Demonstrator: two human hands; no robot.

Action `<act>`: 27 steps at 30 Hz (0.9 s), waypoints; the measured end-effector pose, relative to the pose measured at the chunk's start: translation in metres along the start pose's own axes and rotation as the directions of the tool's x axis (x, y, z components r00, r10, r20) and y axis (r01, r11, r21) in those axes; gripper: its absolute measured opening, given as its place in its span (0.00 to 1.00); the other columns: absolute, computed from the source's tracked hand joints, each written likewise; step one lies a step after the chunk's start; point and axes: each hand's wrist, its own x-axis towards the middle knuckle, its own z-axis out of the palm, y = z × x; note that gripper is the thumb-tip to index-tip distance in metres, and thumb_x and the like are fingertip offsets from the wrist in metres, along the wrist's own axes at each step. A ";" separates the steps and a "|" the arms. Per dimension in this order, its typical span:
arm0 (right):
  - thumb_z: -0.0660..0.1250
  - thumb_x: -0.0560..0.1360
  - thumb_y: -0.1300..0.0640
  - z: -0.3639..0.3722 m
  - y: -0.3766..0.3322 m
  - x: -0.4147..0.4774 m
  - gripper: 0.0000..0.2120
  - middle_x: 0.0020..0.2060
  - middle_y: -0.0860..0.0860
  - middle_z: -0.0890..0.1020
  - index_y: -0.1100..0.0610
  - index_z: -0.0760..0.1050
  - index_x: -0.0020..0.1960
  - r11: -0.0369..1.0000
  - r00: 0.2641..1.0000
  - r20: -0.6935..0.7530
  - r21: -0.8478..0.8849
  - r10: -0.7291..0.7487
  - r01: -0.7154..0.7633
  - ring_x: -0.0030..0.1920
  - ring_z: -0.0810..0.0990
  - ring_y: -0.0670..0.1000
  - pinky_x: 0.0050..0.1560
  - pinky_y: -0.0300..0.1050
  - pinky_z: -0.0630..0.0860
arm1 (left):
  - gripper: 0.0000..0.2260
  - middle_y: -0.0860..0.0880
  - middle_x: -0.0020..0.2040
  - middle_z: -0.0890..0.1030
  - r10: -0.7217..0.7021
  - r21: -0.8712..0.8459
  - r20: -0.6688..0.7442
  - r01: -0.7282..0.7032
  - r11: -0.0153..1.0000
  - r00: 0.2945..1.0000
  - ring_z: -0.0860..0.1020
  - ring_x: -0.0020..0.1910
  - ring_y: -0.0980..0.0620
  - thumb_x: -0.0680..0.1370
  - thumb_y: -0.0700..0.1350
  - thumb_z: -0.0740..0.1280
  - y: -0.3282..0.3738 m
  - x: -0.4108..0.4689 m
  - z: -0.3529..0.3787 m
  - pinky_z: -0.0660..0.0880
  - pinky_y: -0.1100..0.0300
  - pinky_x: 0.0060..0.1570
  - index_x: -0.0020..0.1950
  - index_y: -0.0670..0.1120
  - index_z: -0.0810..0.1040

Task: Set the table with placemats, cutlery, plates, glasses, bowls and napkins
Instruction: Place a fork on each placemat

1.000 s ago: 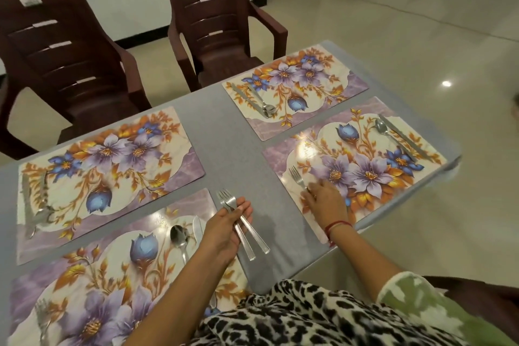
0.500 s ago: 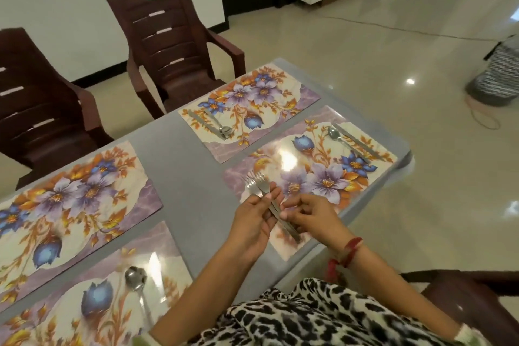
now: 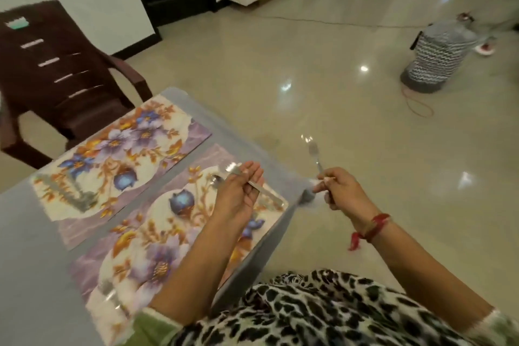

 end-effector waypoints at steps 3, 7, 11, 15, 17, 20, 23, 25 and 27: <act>0.54 0.79 0.65 -0.035 -0.015 0.037 0.11 0.36 0.52 0.79 0.53 0.74 0.49 0.997 0.999 -0.014 -0.062 -0.047 0.046 0.30 0.68 0.44 0.32 0.37 0.62 | 0.12 0.41 0.56 0.77 -0.002 0.002 -0.006 0.002 1.000 1.000 0.78 0.51 0.49 0.82 0.35 0.54 -0.004 0.023 0.037 0.77 0.59 0.52 0.62 0.37 0.72; 0.54 0.82 0.54 -0.050 -0.030 0.085 0.14 0.34 0.50 0.75 0.54 0.78 0.54 0.997 0.996 0.047 -0.009 -0.080 0.081 0.31 0.67 0.43 0.34 0.35 0.61 | 0.12 0.47 0.48 0.81 -0.074 -0.026 -0.041 0.073 0.997 0.996 0.80 0.34 0.57 0.82 0.35 0.53 -0.009 0.063 0.063 0.77 0.67 0.38 0.58 0.40 0.74; 0.55 0.82 0.54 -0.059 -0.034 0.140 0.14 0.35 0.50 0.75 0.54 0.79 0.56 0.993 0.982 0.188 -0.105 -0.033 0.053 0.36 0.71 0.43 0.38 0.36 0.64 | 0.11 0.54 0.30 0.79 -0.182 0.012 -0.023 0.182 0.983 0.983 0.66 0.19 0.60 0.80 0.38 0.55 -0.009 0.126 0.087 0.59 0.69 0.19 0.51 0.44 0.77; 0.62 0.79 0.59 -0.067 -0.043 0.215 0.10 0.42 0.45 0.80 0.53 0.80 0.55 0.965 0.946 0.317 -0.223 -0.064 0.139 0.43 0.75 0.41 0.44 0.34 0.69 | 0.09 0.54 0.32 0.75 -0.122 0.043 -0.003 0.122 0.992 0.993 0.63 0.21 0.60 0.80 0.45 0.58 -0.003 0.193 0.119 0.57 0.68 0.21 0.53 0.45 0.78; 0.65 0.76 0.63 -0.070 -0.059 0.255 0.10 0.45 0.44 0.82 0.52 0.81 0.51 0.959 0.935 0.351 -0.244 -0.052 0.145 0.46 0.77 0.43 0.50 0.36 0.70 | 0.09 0.54 0.33 0.76 -0.092 -0.036 -0.047 0.090 0.995 0.995 0.65 0.22 0.59 0.81 0.46 0.58 0.004 0.225 0.135 0.60 0.68 0.22 0.49 0.47 0.77; 0.66 0.75 0.64 -0.073 -0.086 0.311 0.13 0.47 0.45 0.83 0.46 0.81 0.48 0.941 0.898 0.439 -0.287 -0.038 0.180 0.50 0.79 0.46 0.54 0.38 0.73 | 0.10 0.53 0.31 0.78 -0.076 -0.206 -0.161 0.042 0.978 0.984 0.70 0.23 0.58 0.82 0.44 0.57 0.013 0.268 0.155 0.66 0.68 0.23 0.44 0.47 0.75; 0.63 0.76 0.67 -0.072 -0.118 0.356 0.16 0.45 0.46 0.83 0.47 0.80 0.50 0.938 0.846 0.531 -0.276 -0.032 0.209 0.47 0.79 0.42 0.49 0.32 0.73 | 0.11 0.51 0.31 0.80 -0.088 -0.382 -0.230 -0.007 0.924 0.969 0.76 0.25 0.56 0.82 0.42 0.56 0.023 0.296 0.168 0.72 0.67 0.26 0.42 0.45 0.74; 0.62 0.76 0.70 -0.065 -0.136 0.377 0.17 0.45 0.48 0.83 0.50 0.80 0.52 0.954 0.830 0.557 -0.240 -0.017 0.181 0.42 0.77 0.41 0.41 0.27 0.71 | 0.11 0.50 0.32 0.80 -0.070 -0.443 -0.261 -0.055 0.895 0.963 0.78 0.27 0.56 0.82 0.42 0.56 0.031 0.306 0.172 0.74 0.67 0.28 0.43 0.45 0.75; 0.64 0.75 0.70 -0.055 -0.150 0.397 0.15 0.45 0.51 0.83 0.52 0.81 0.51 0.971 0.814 0.580 -0.193 -0.004 0.141 0.41 0.77 0.43 0.38 0.28 0.71 | 0.10 0.50 0.33 0.80 -0.027 -0.474 -0.300 -0.125 0.871 0.953 0.78 0.28 0.55 0.82 0.42 0.57 0.042 0.311 0.175 0.75 0.66 0.30 0.44 0.44 0.75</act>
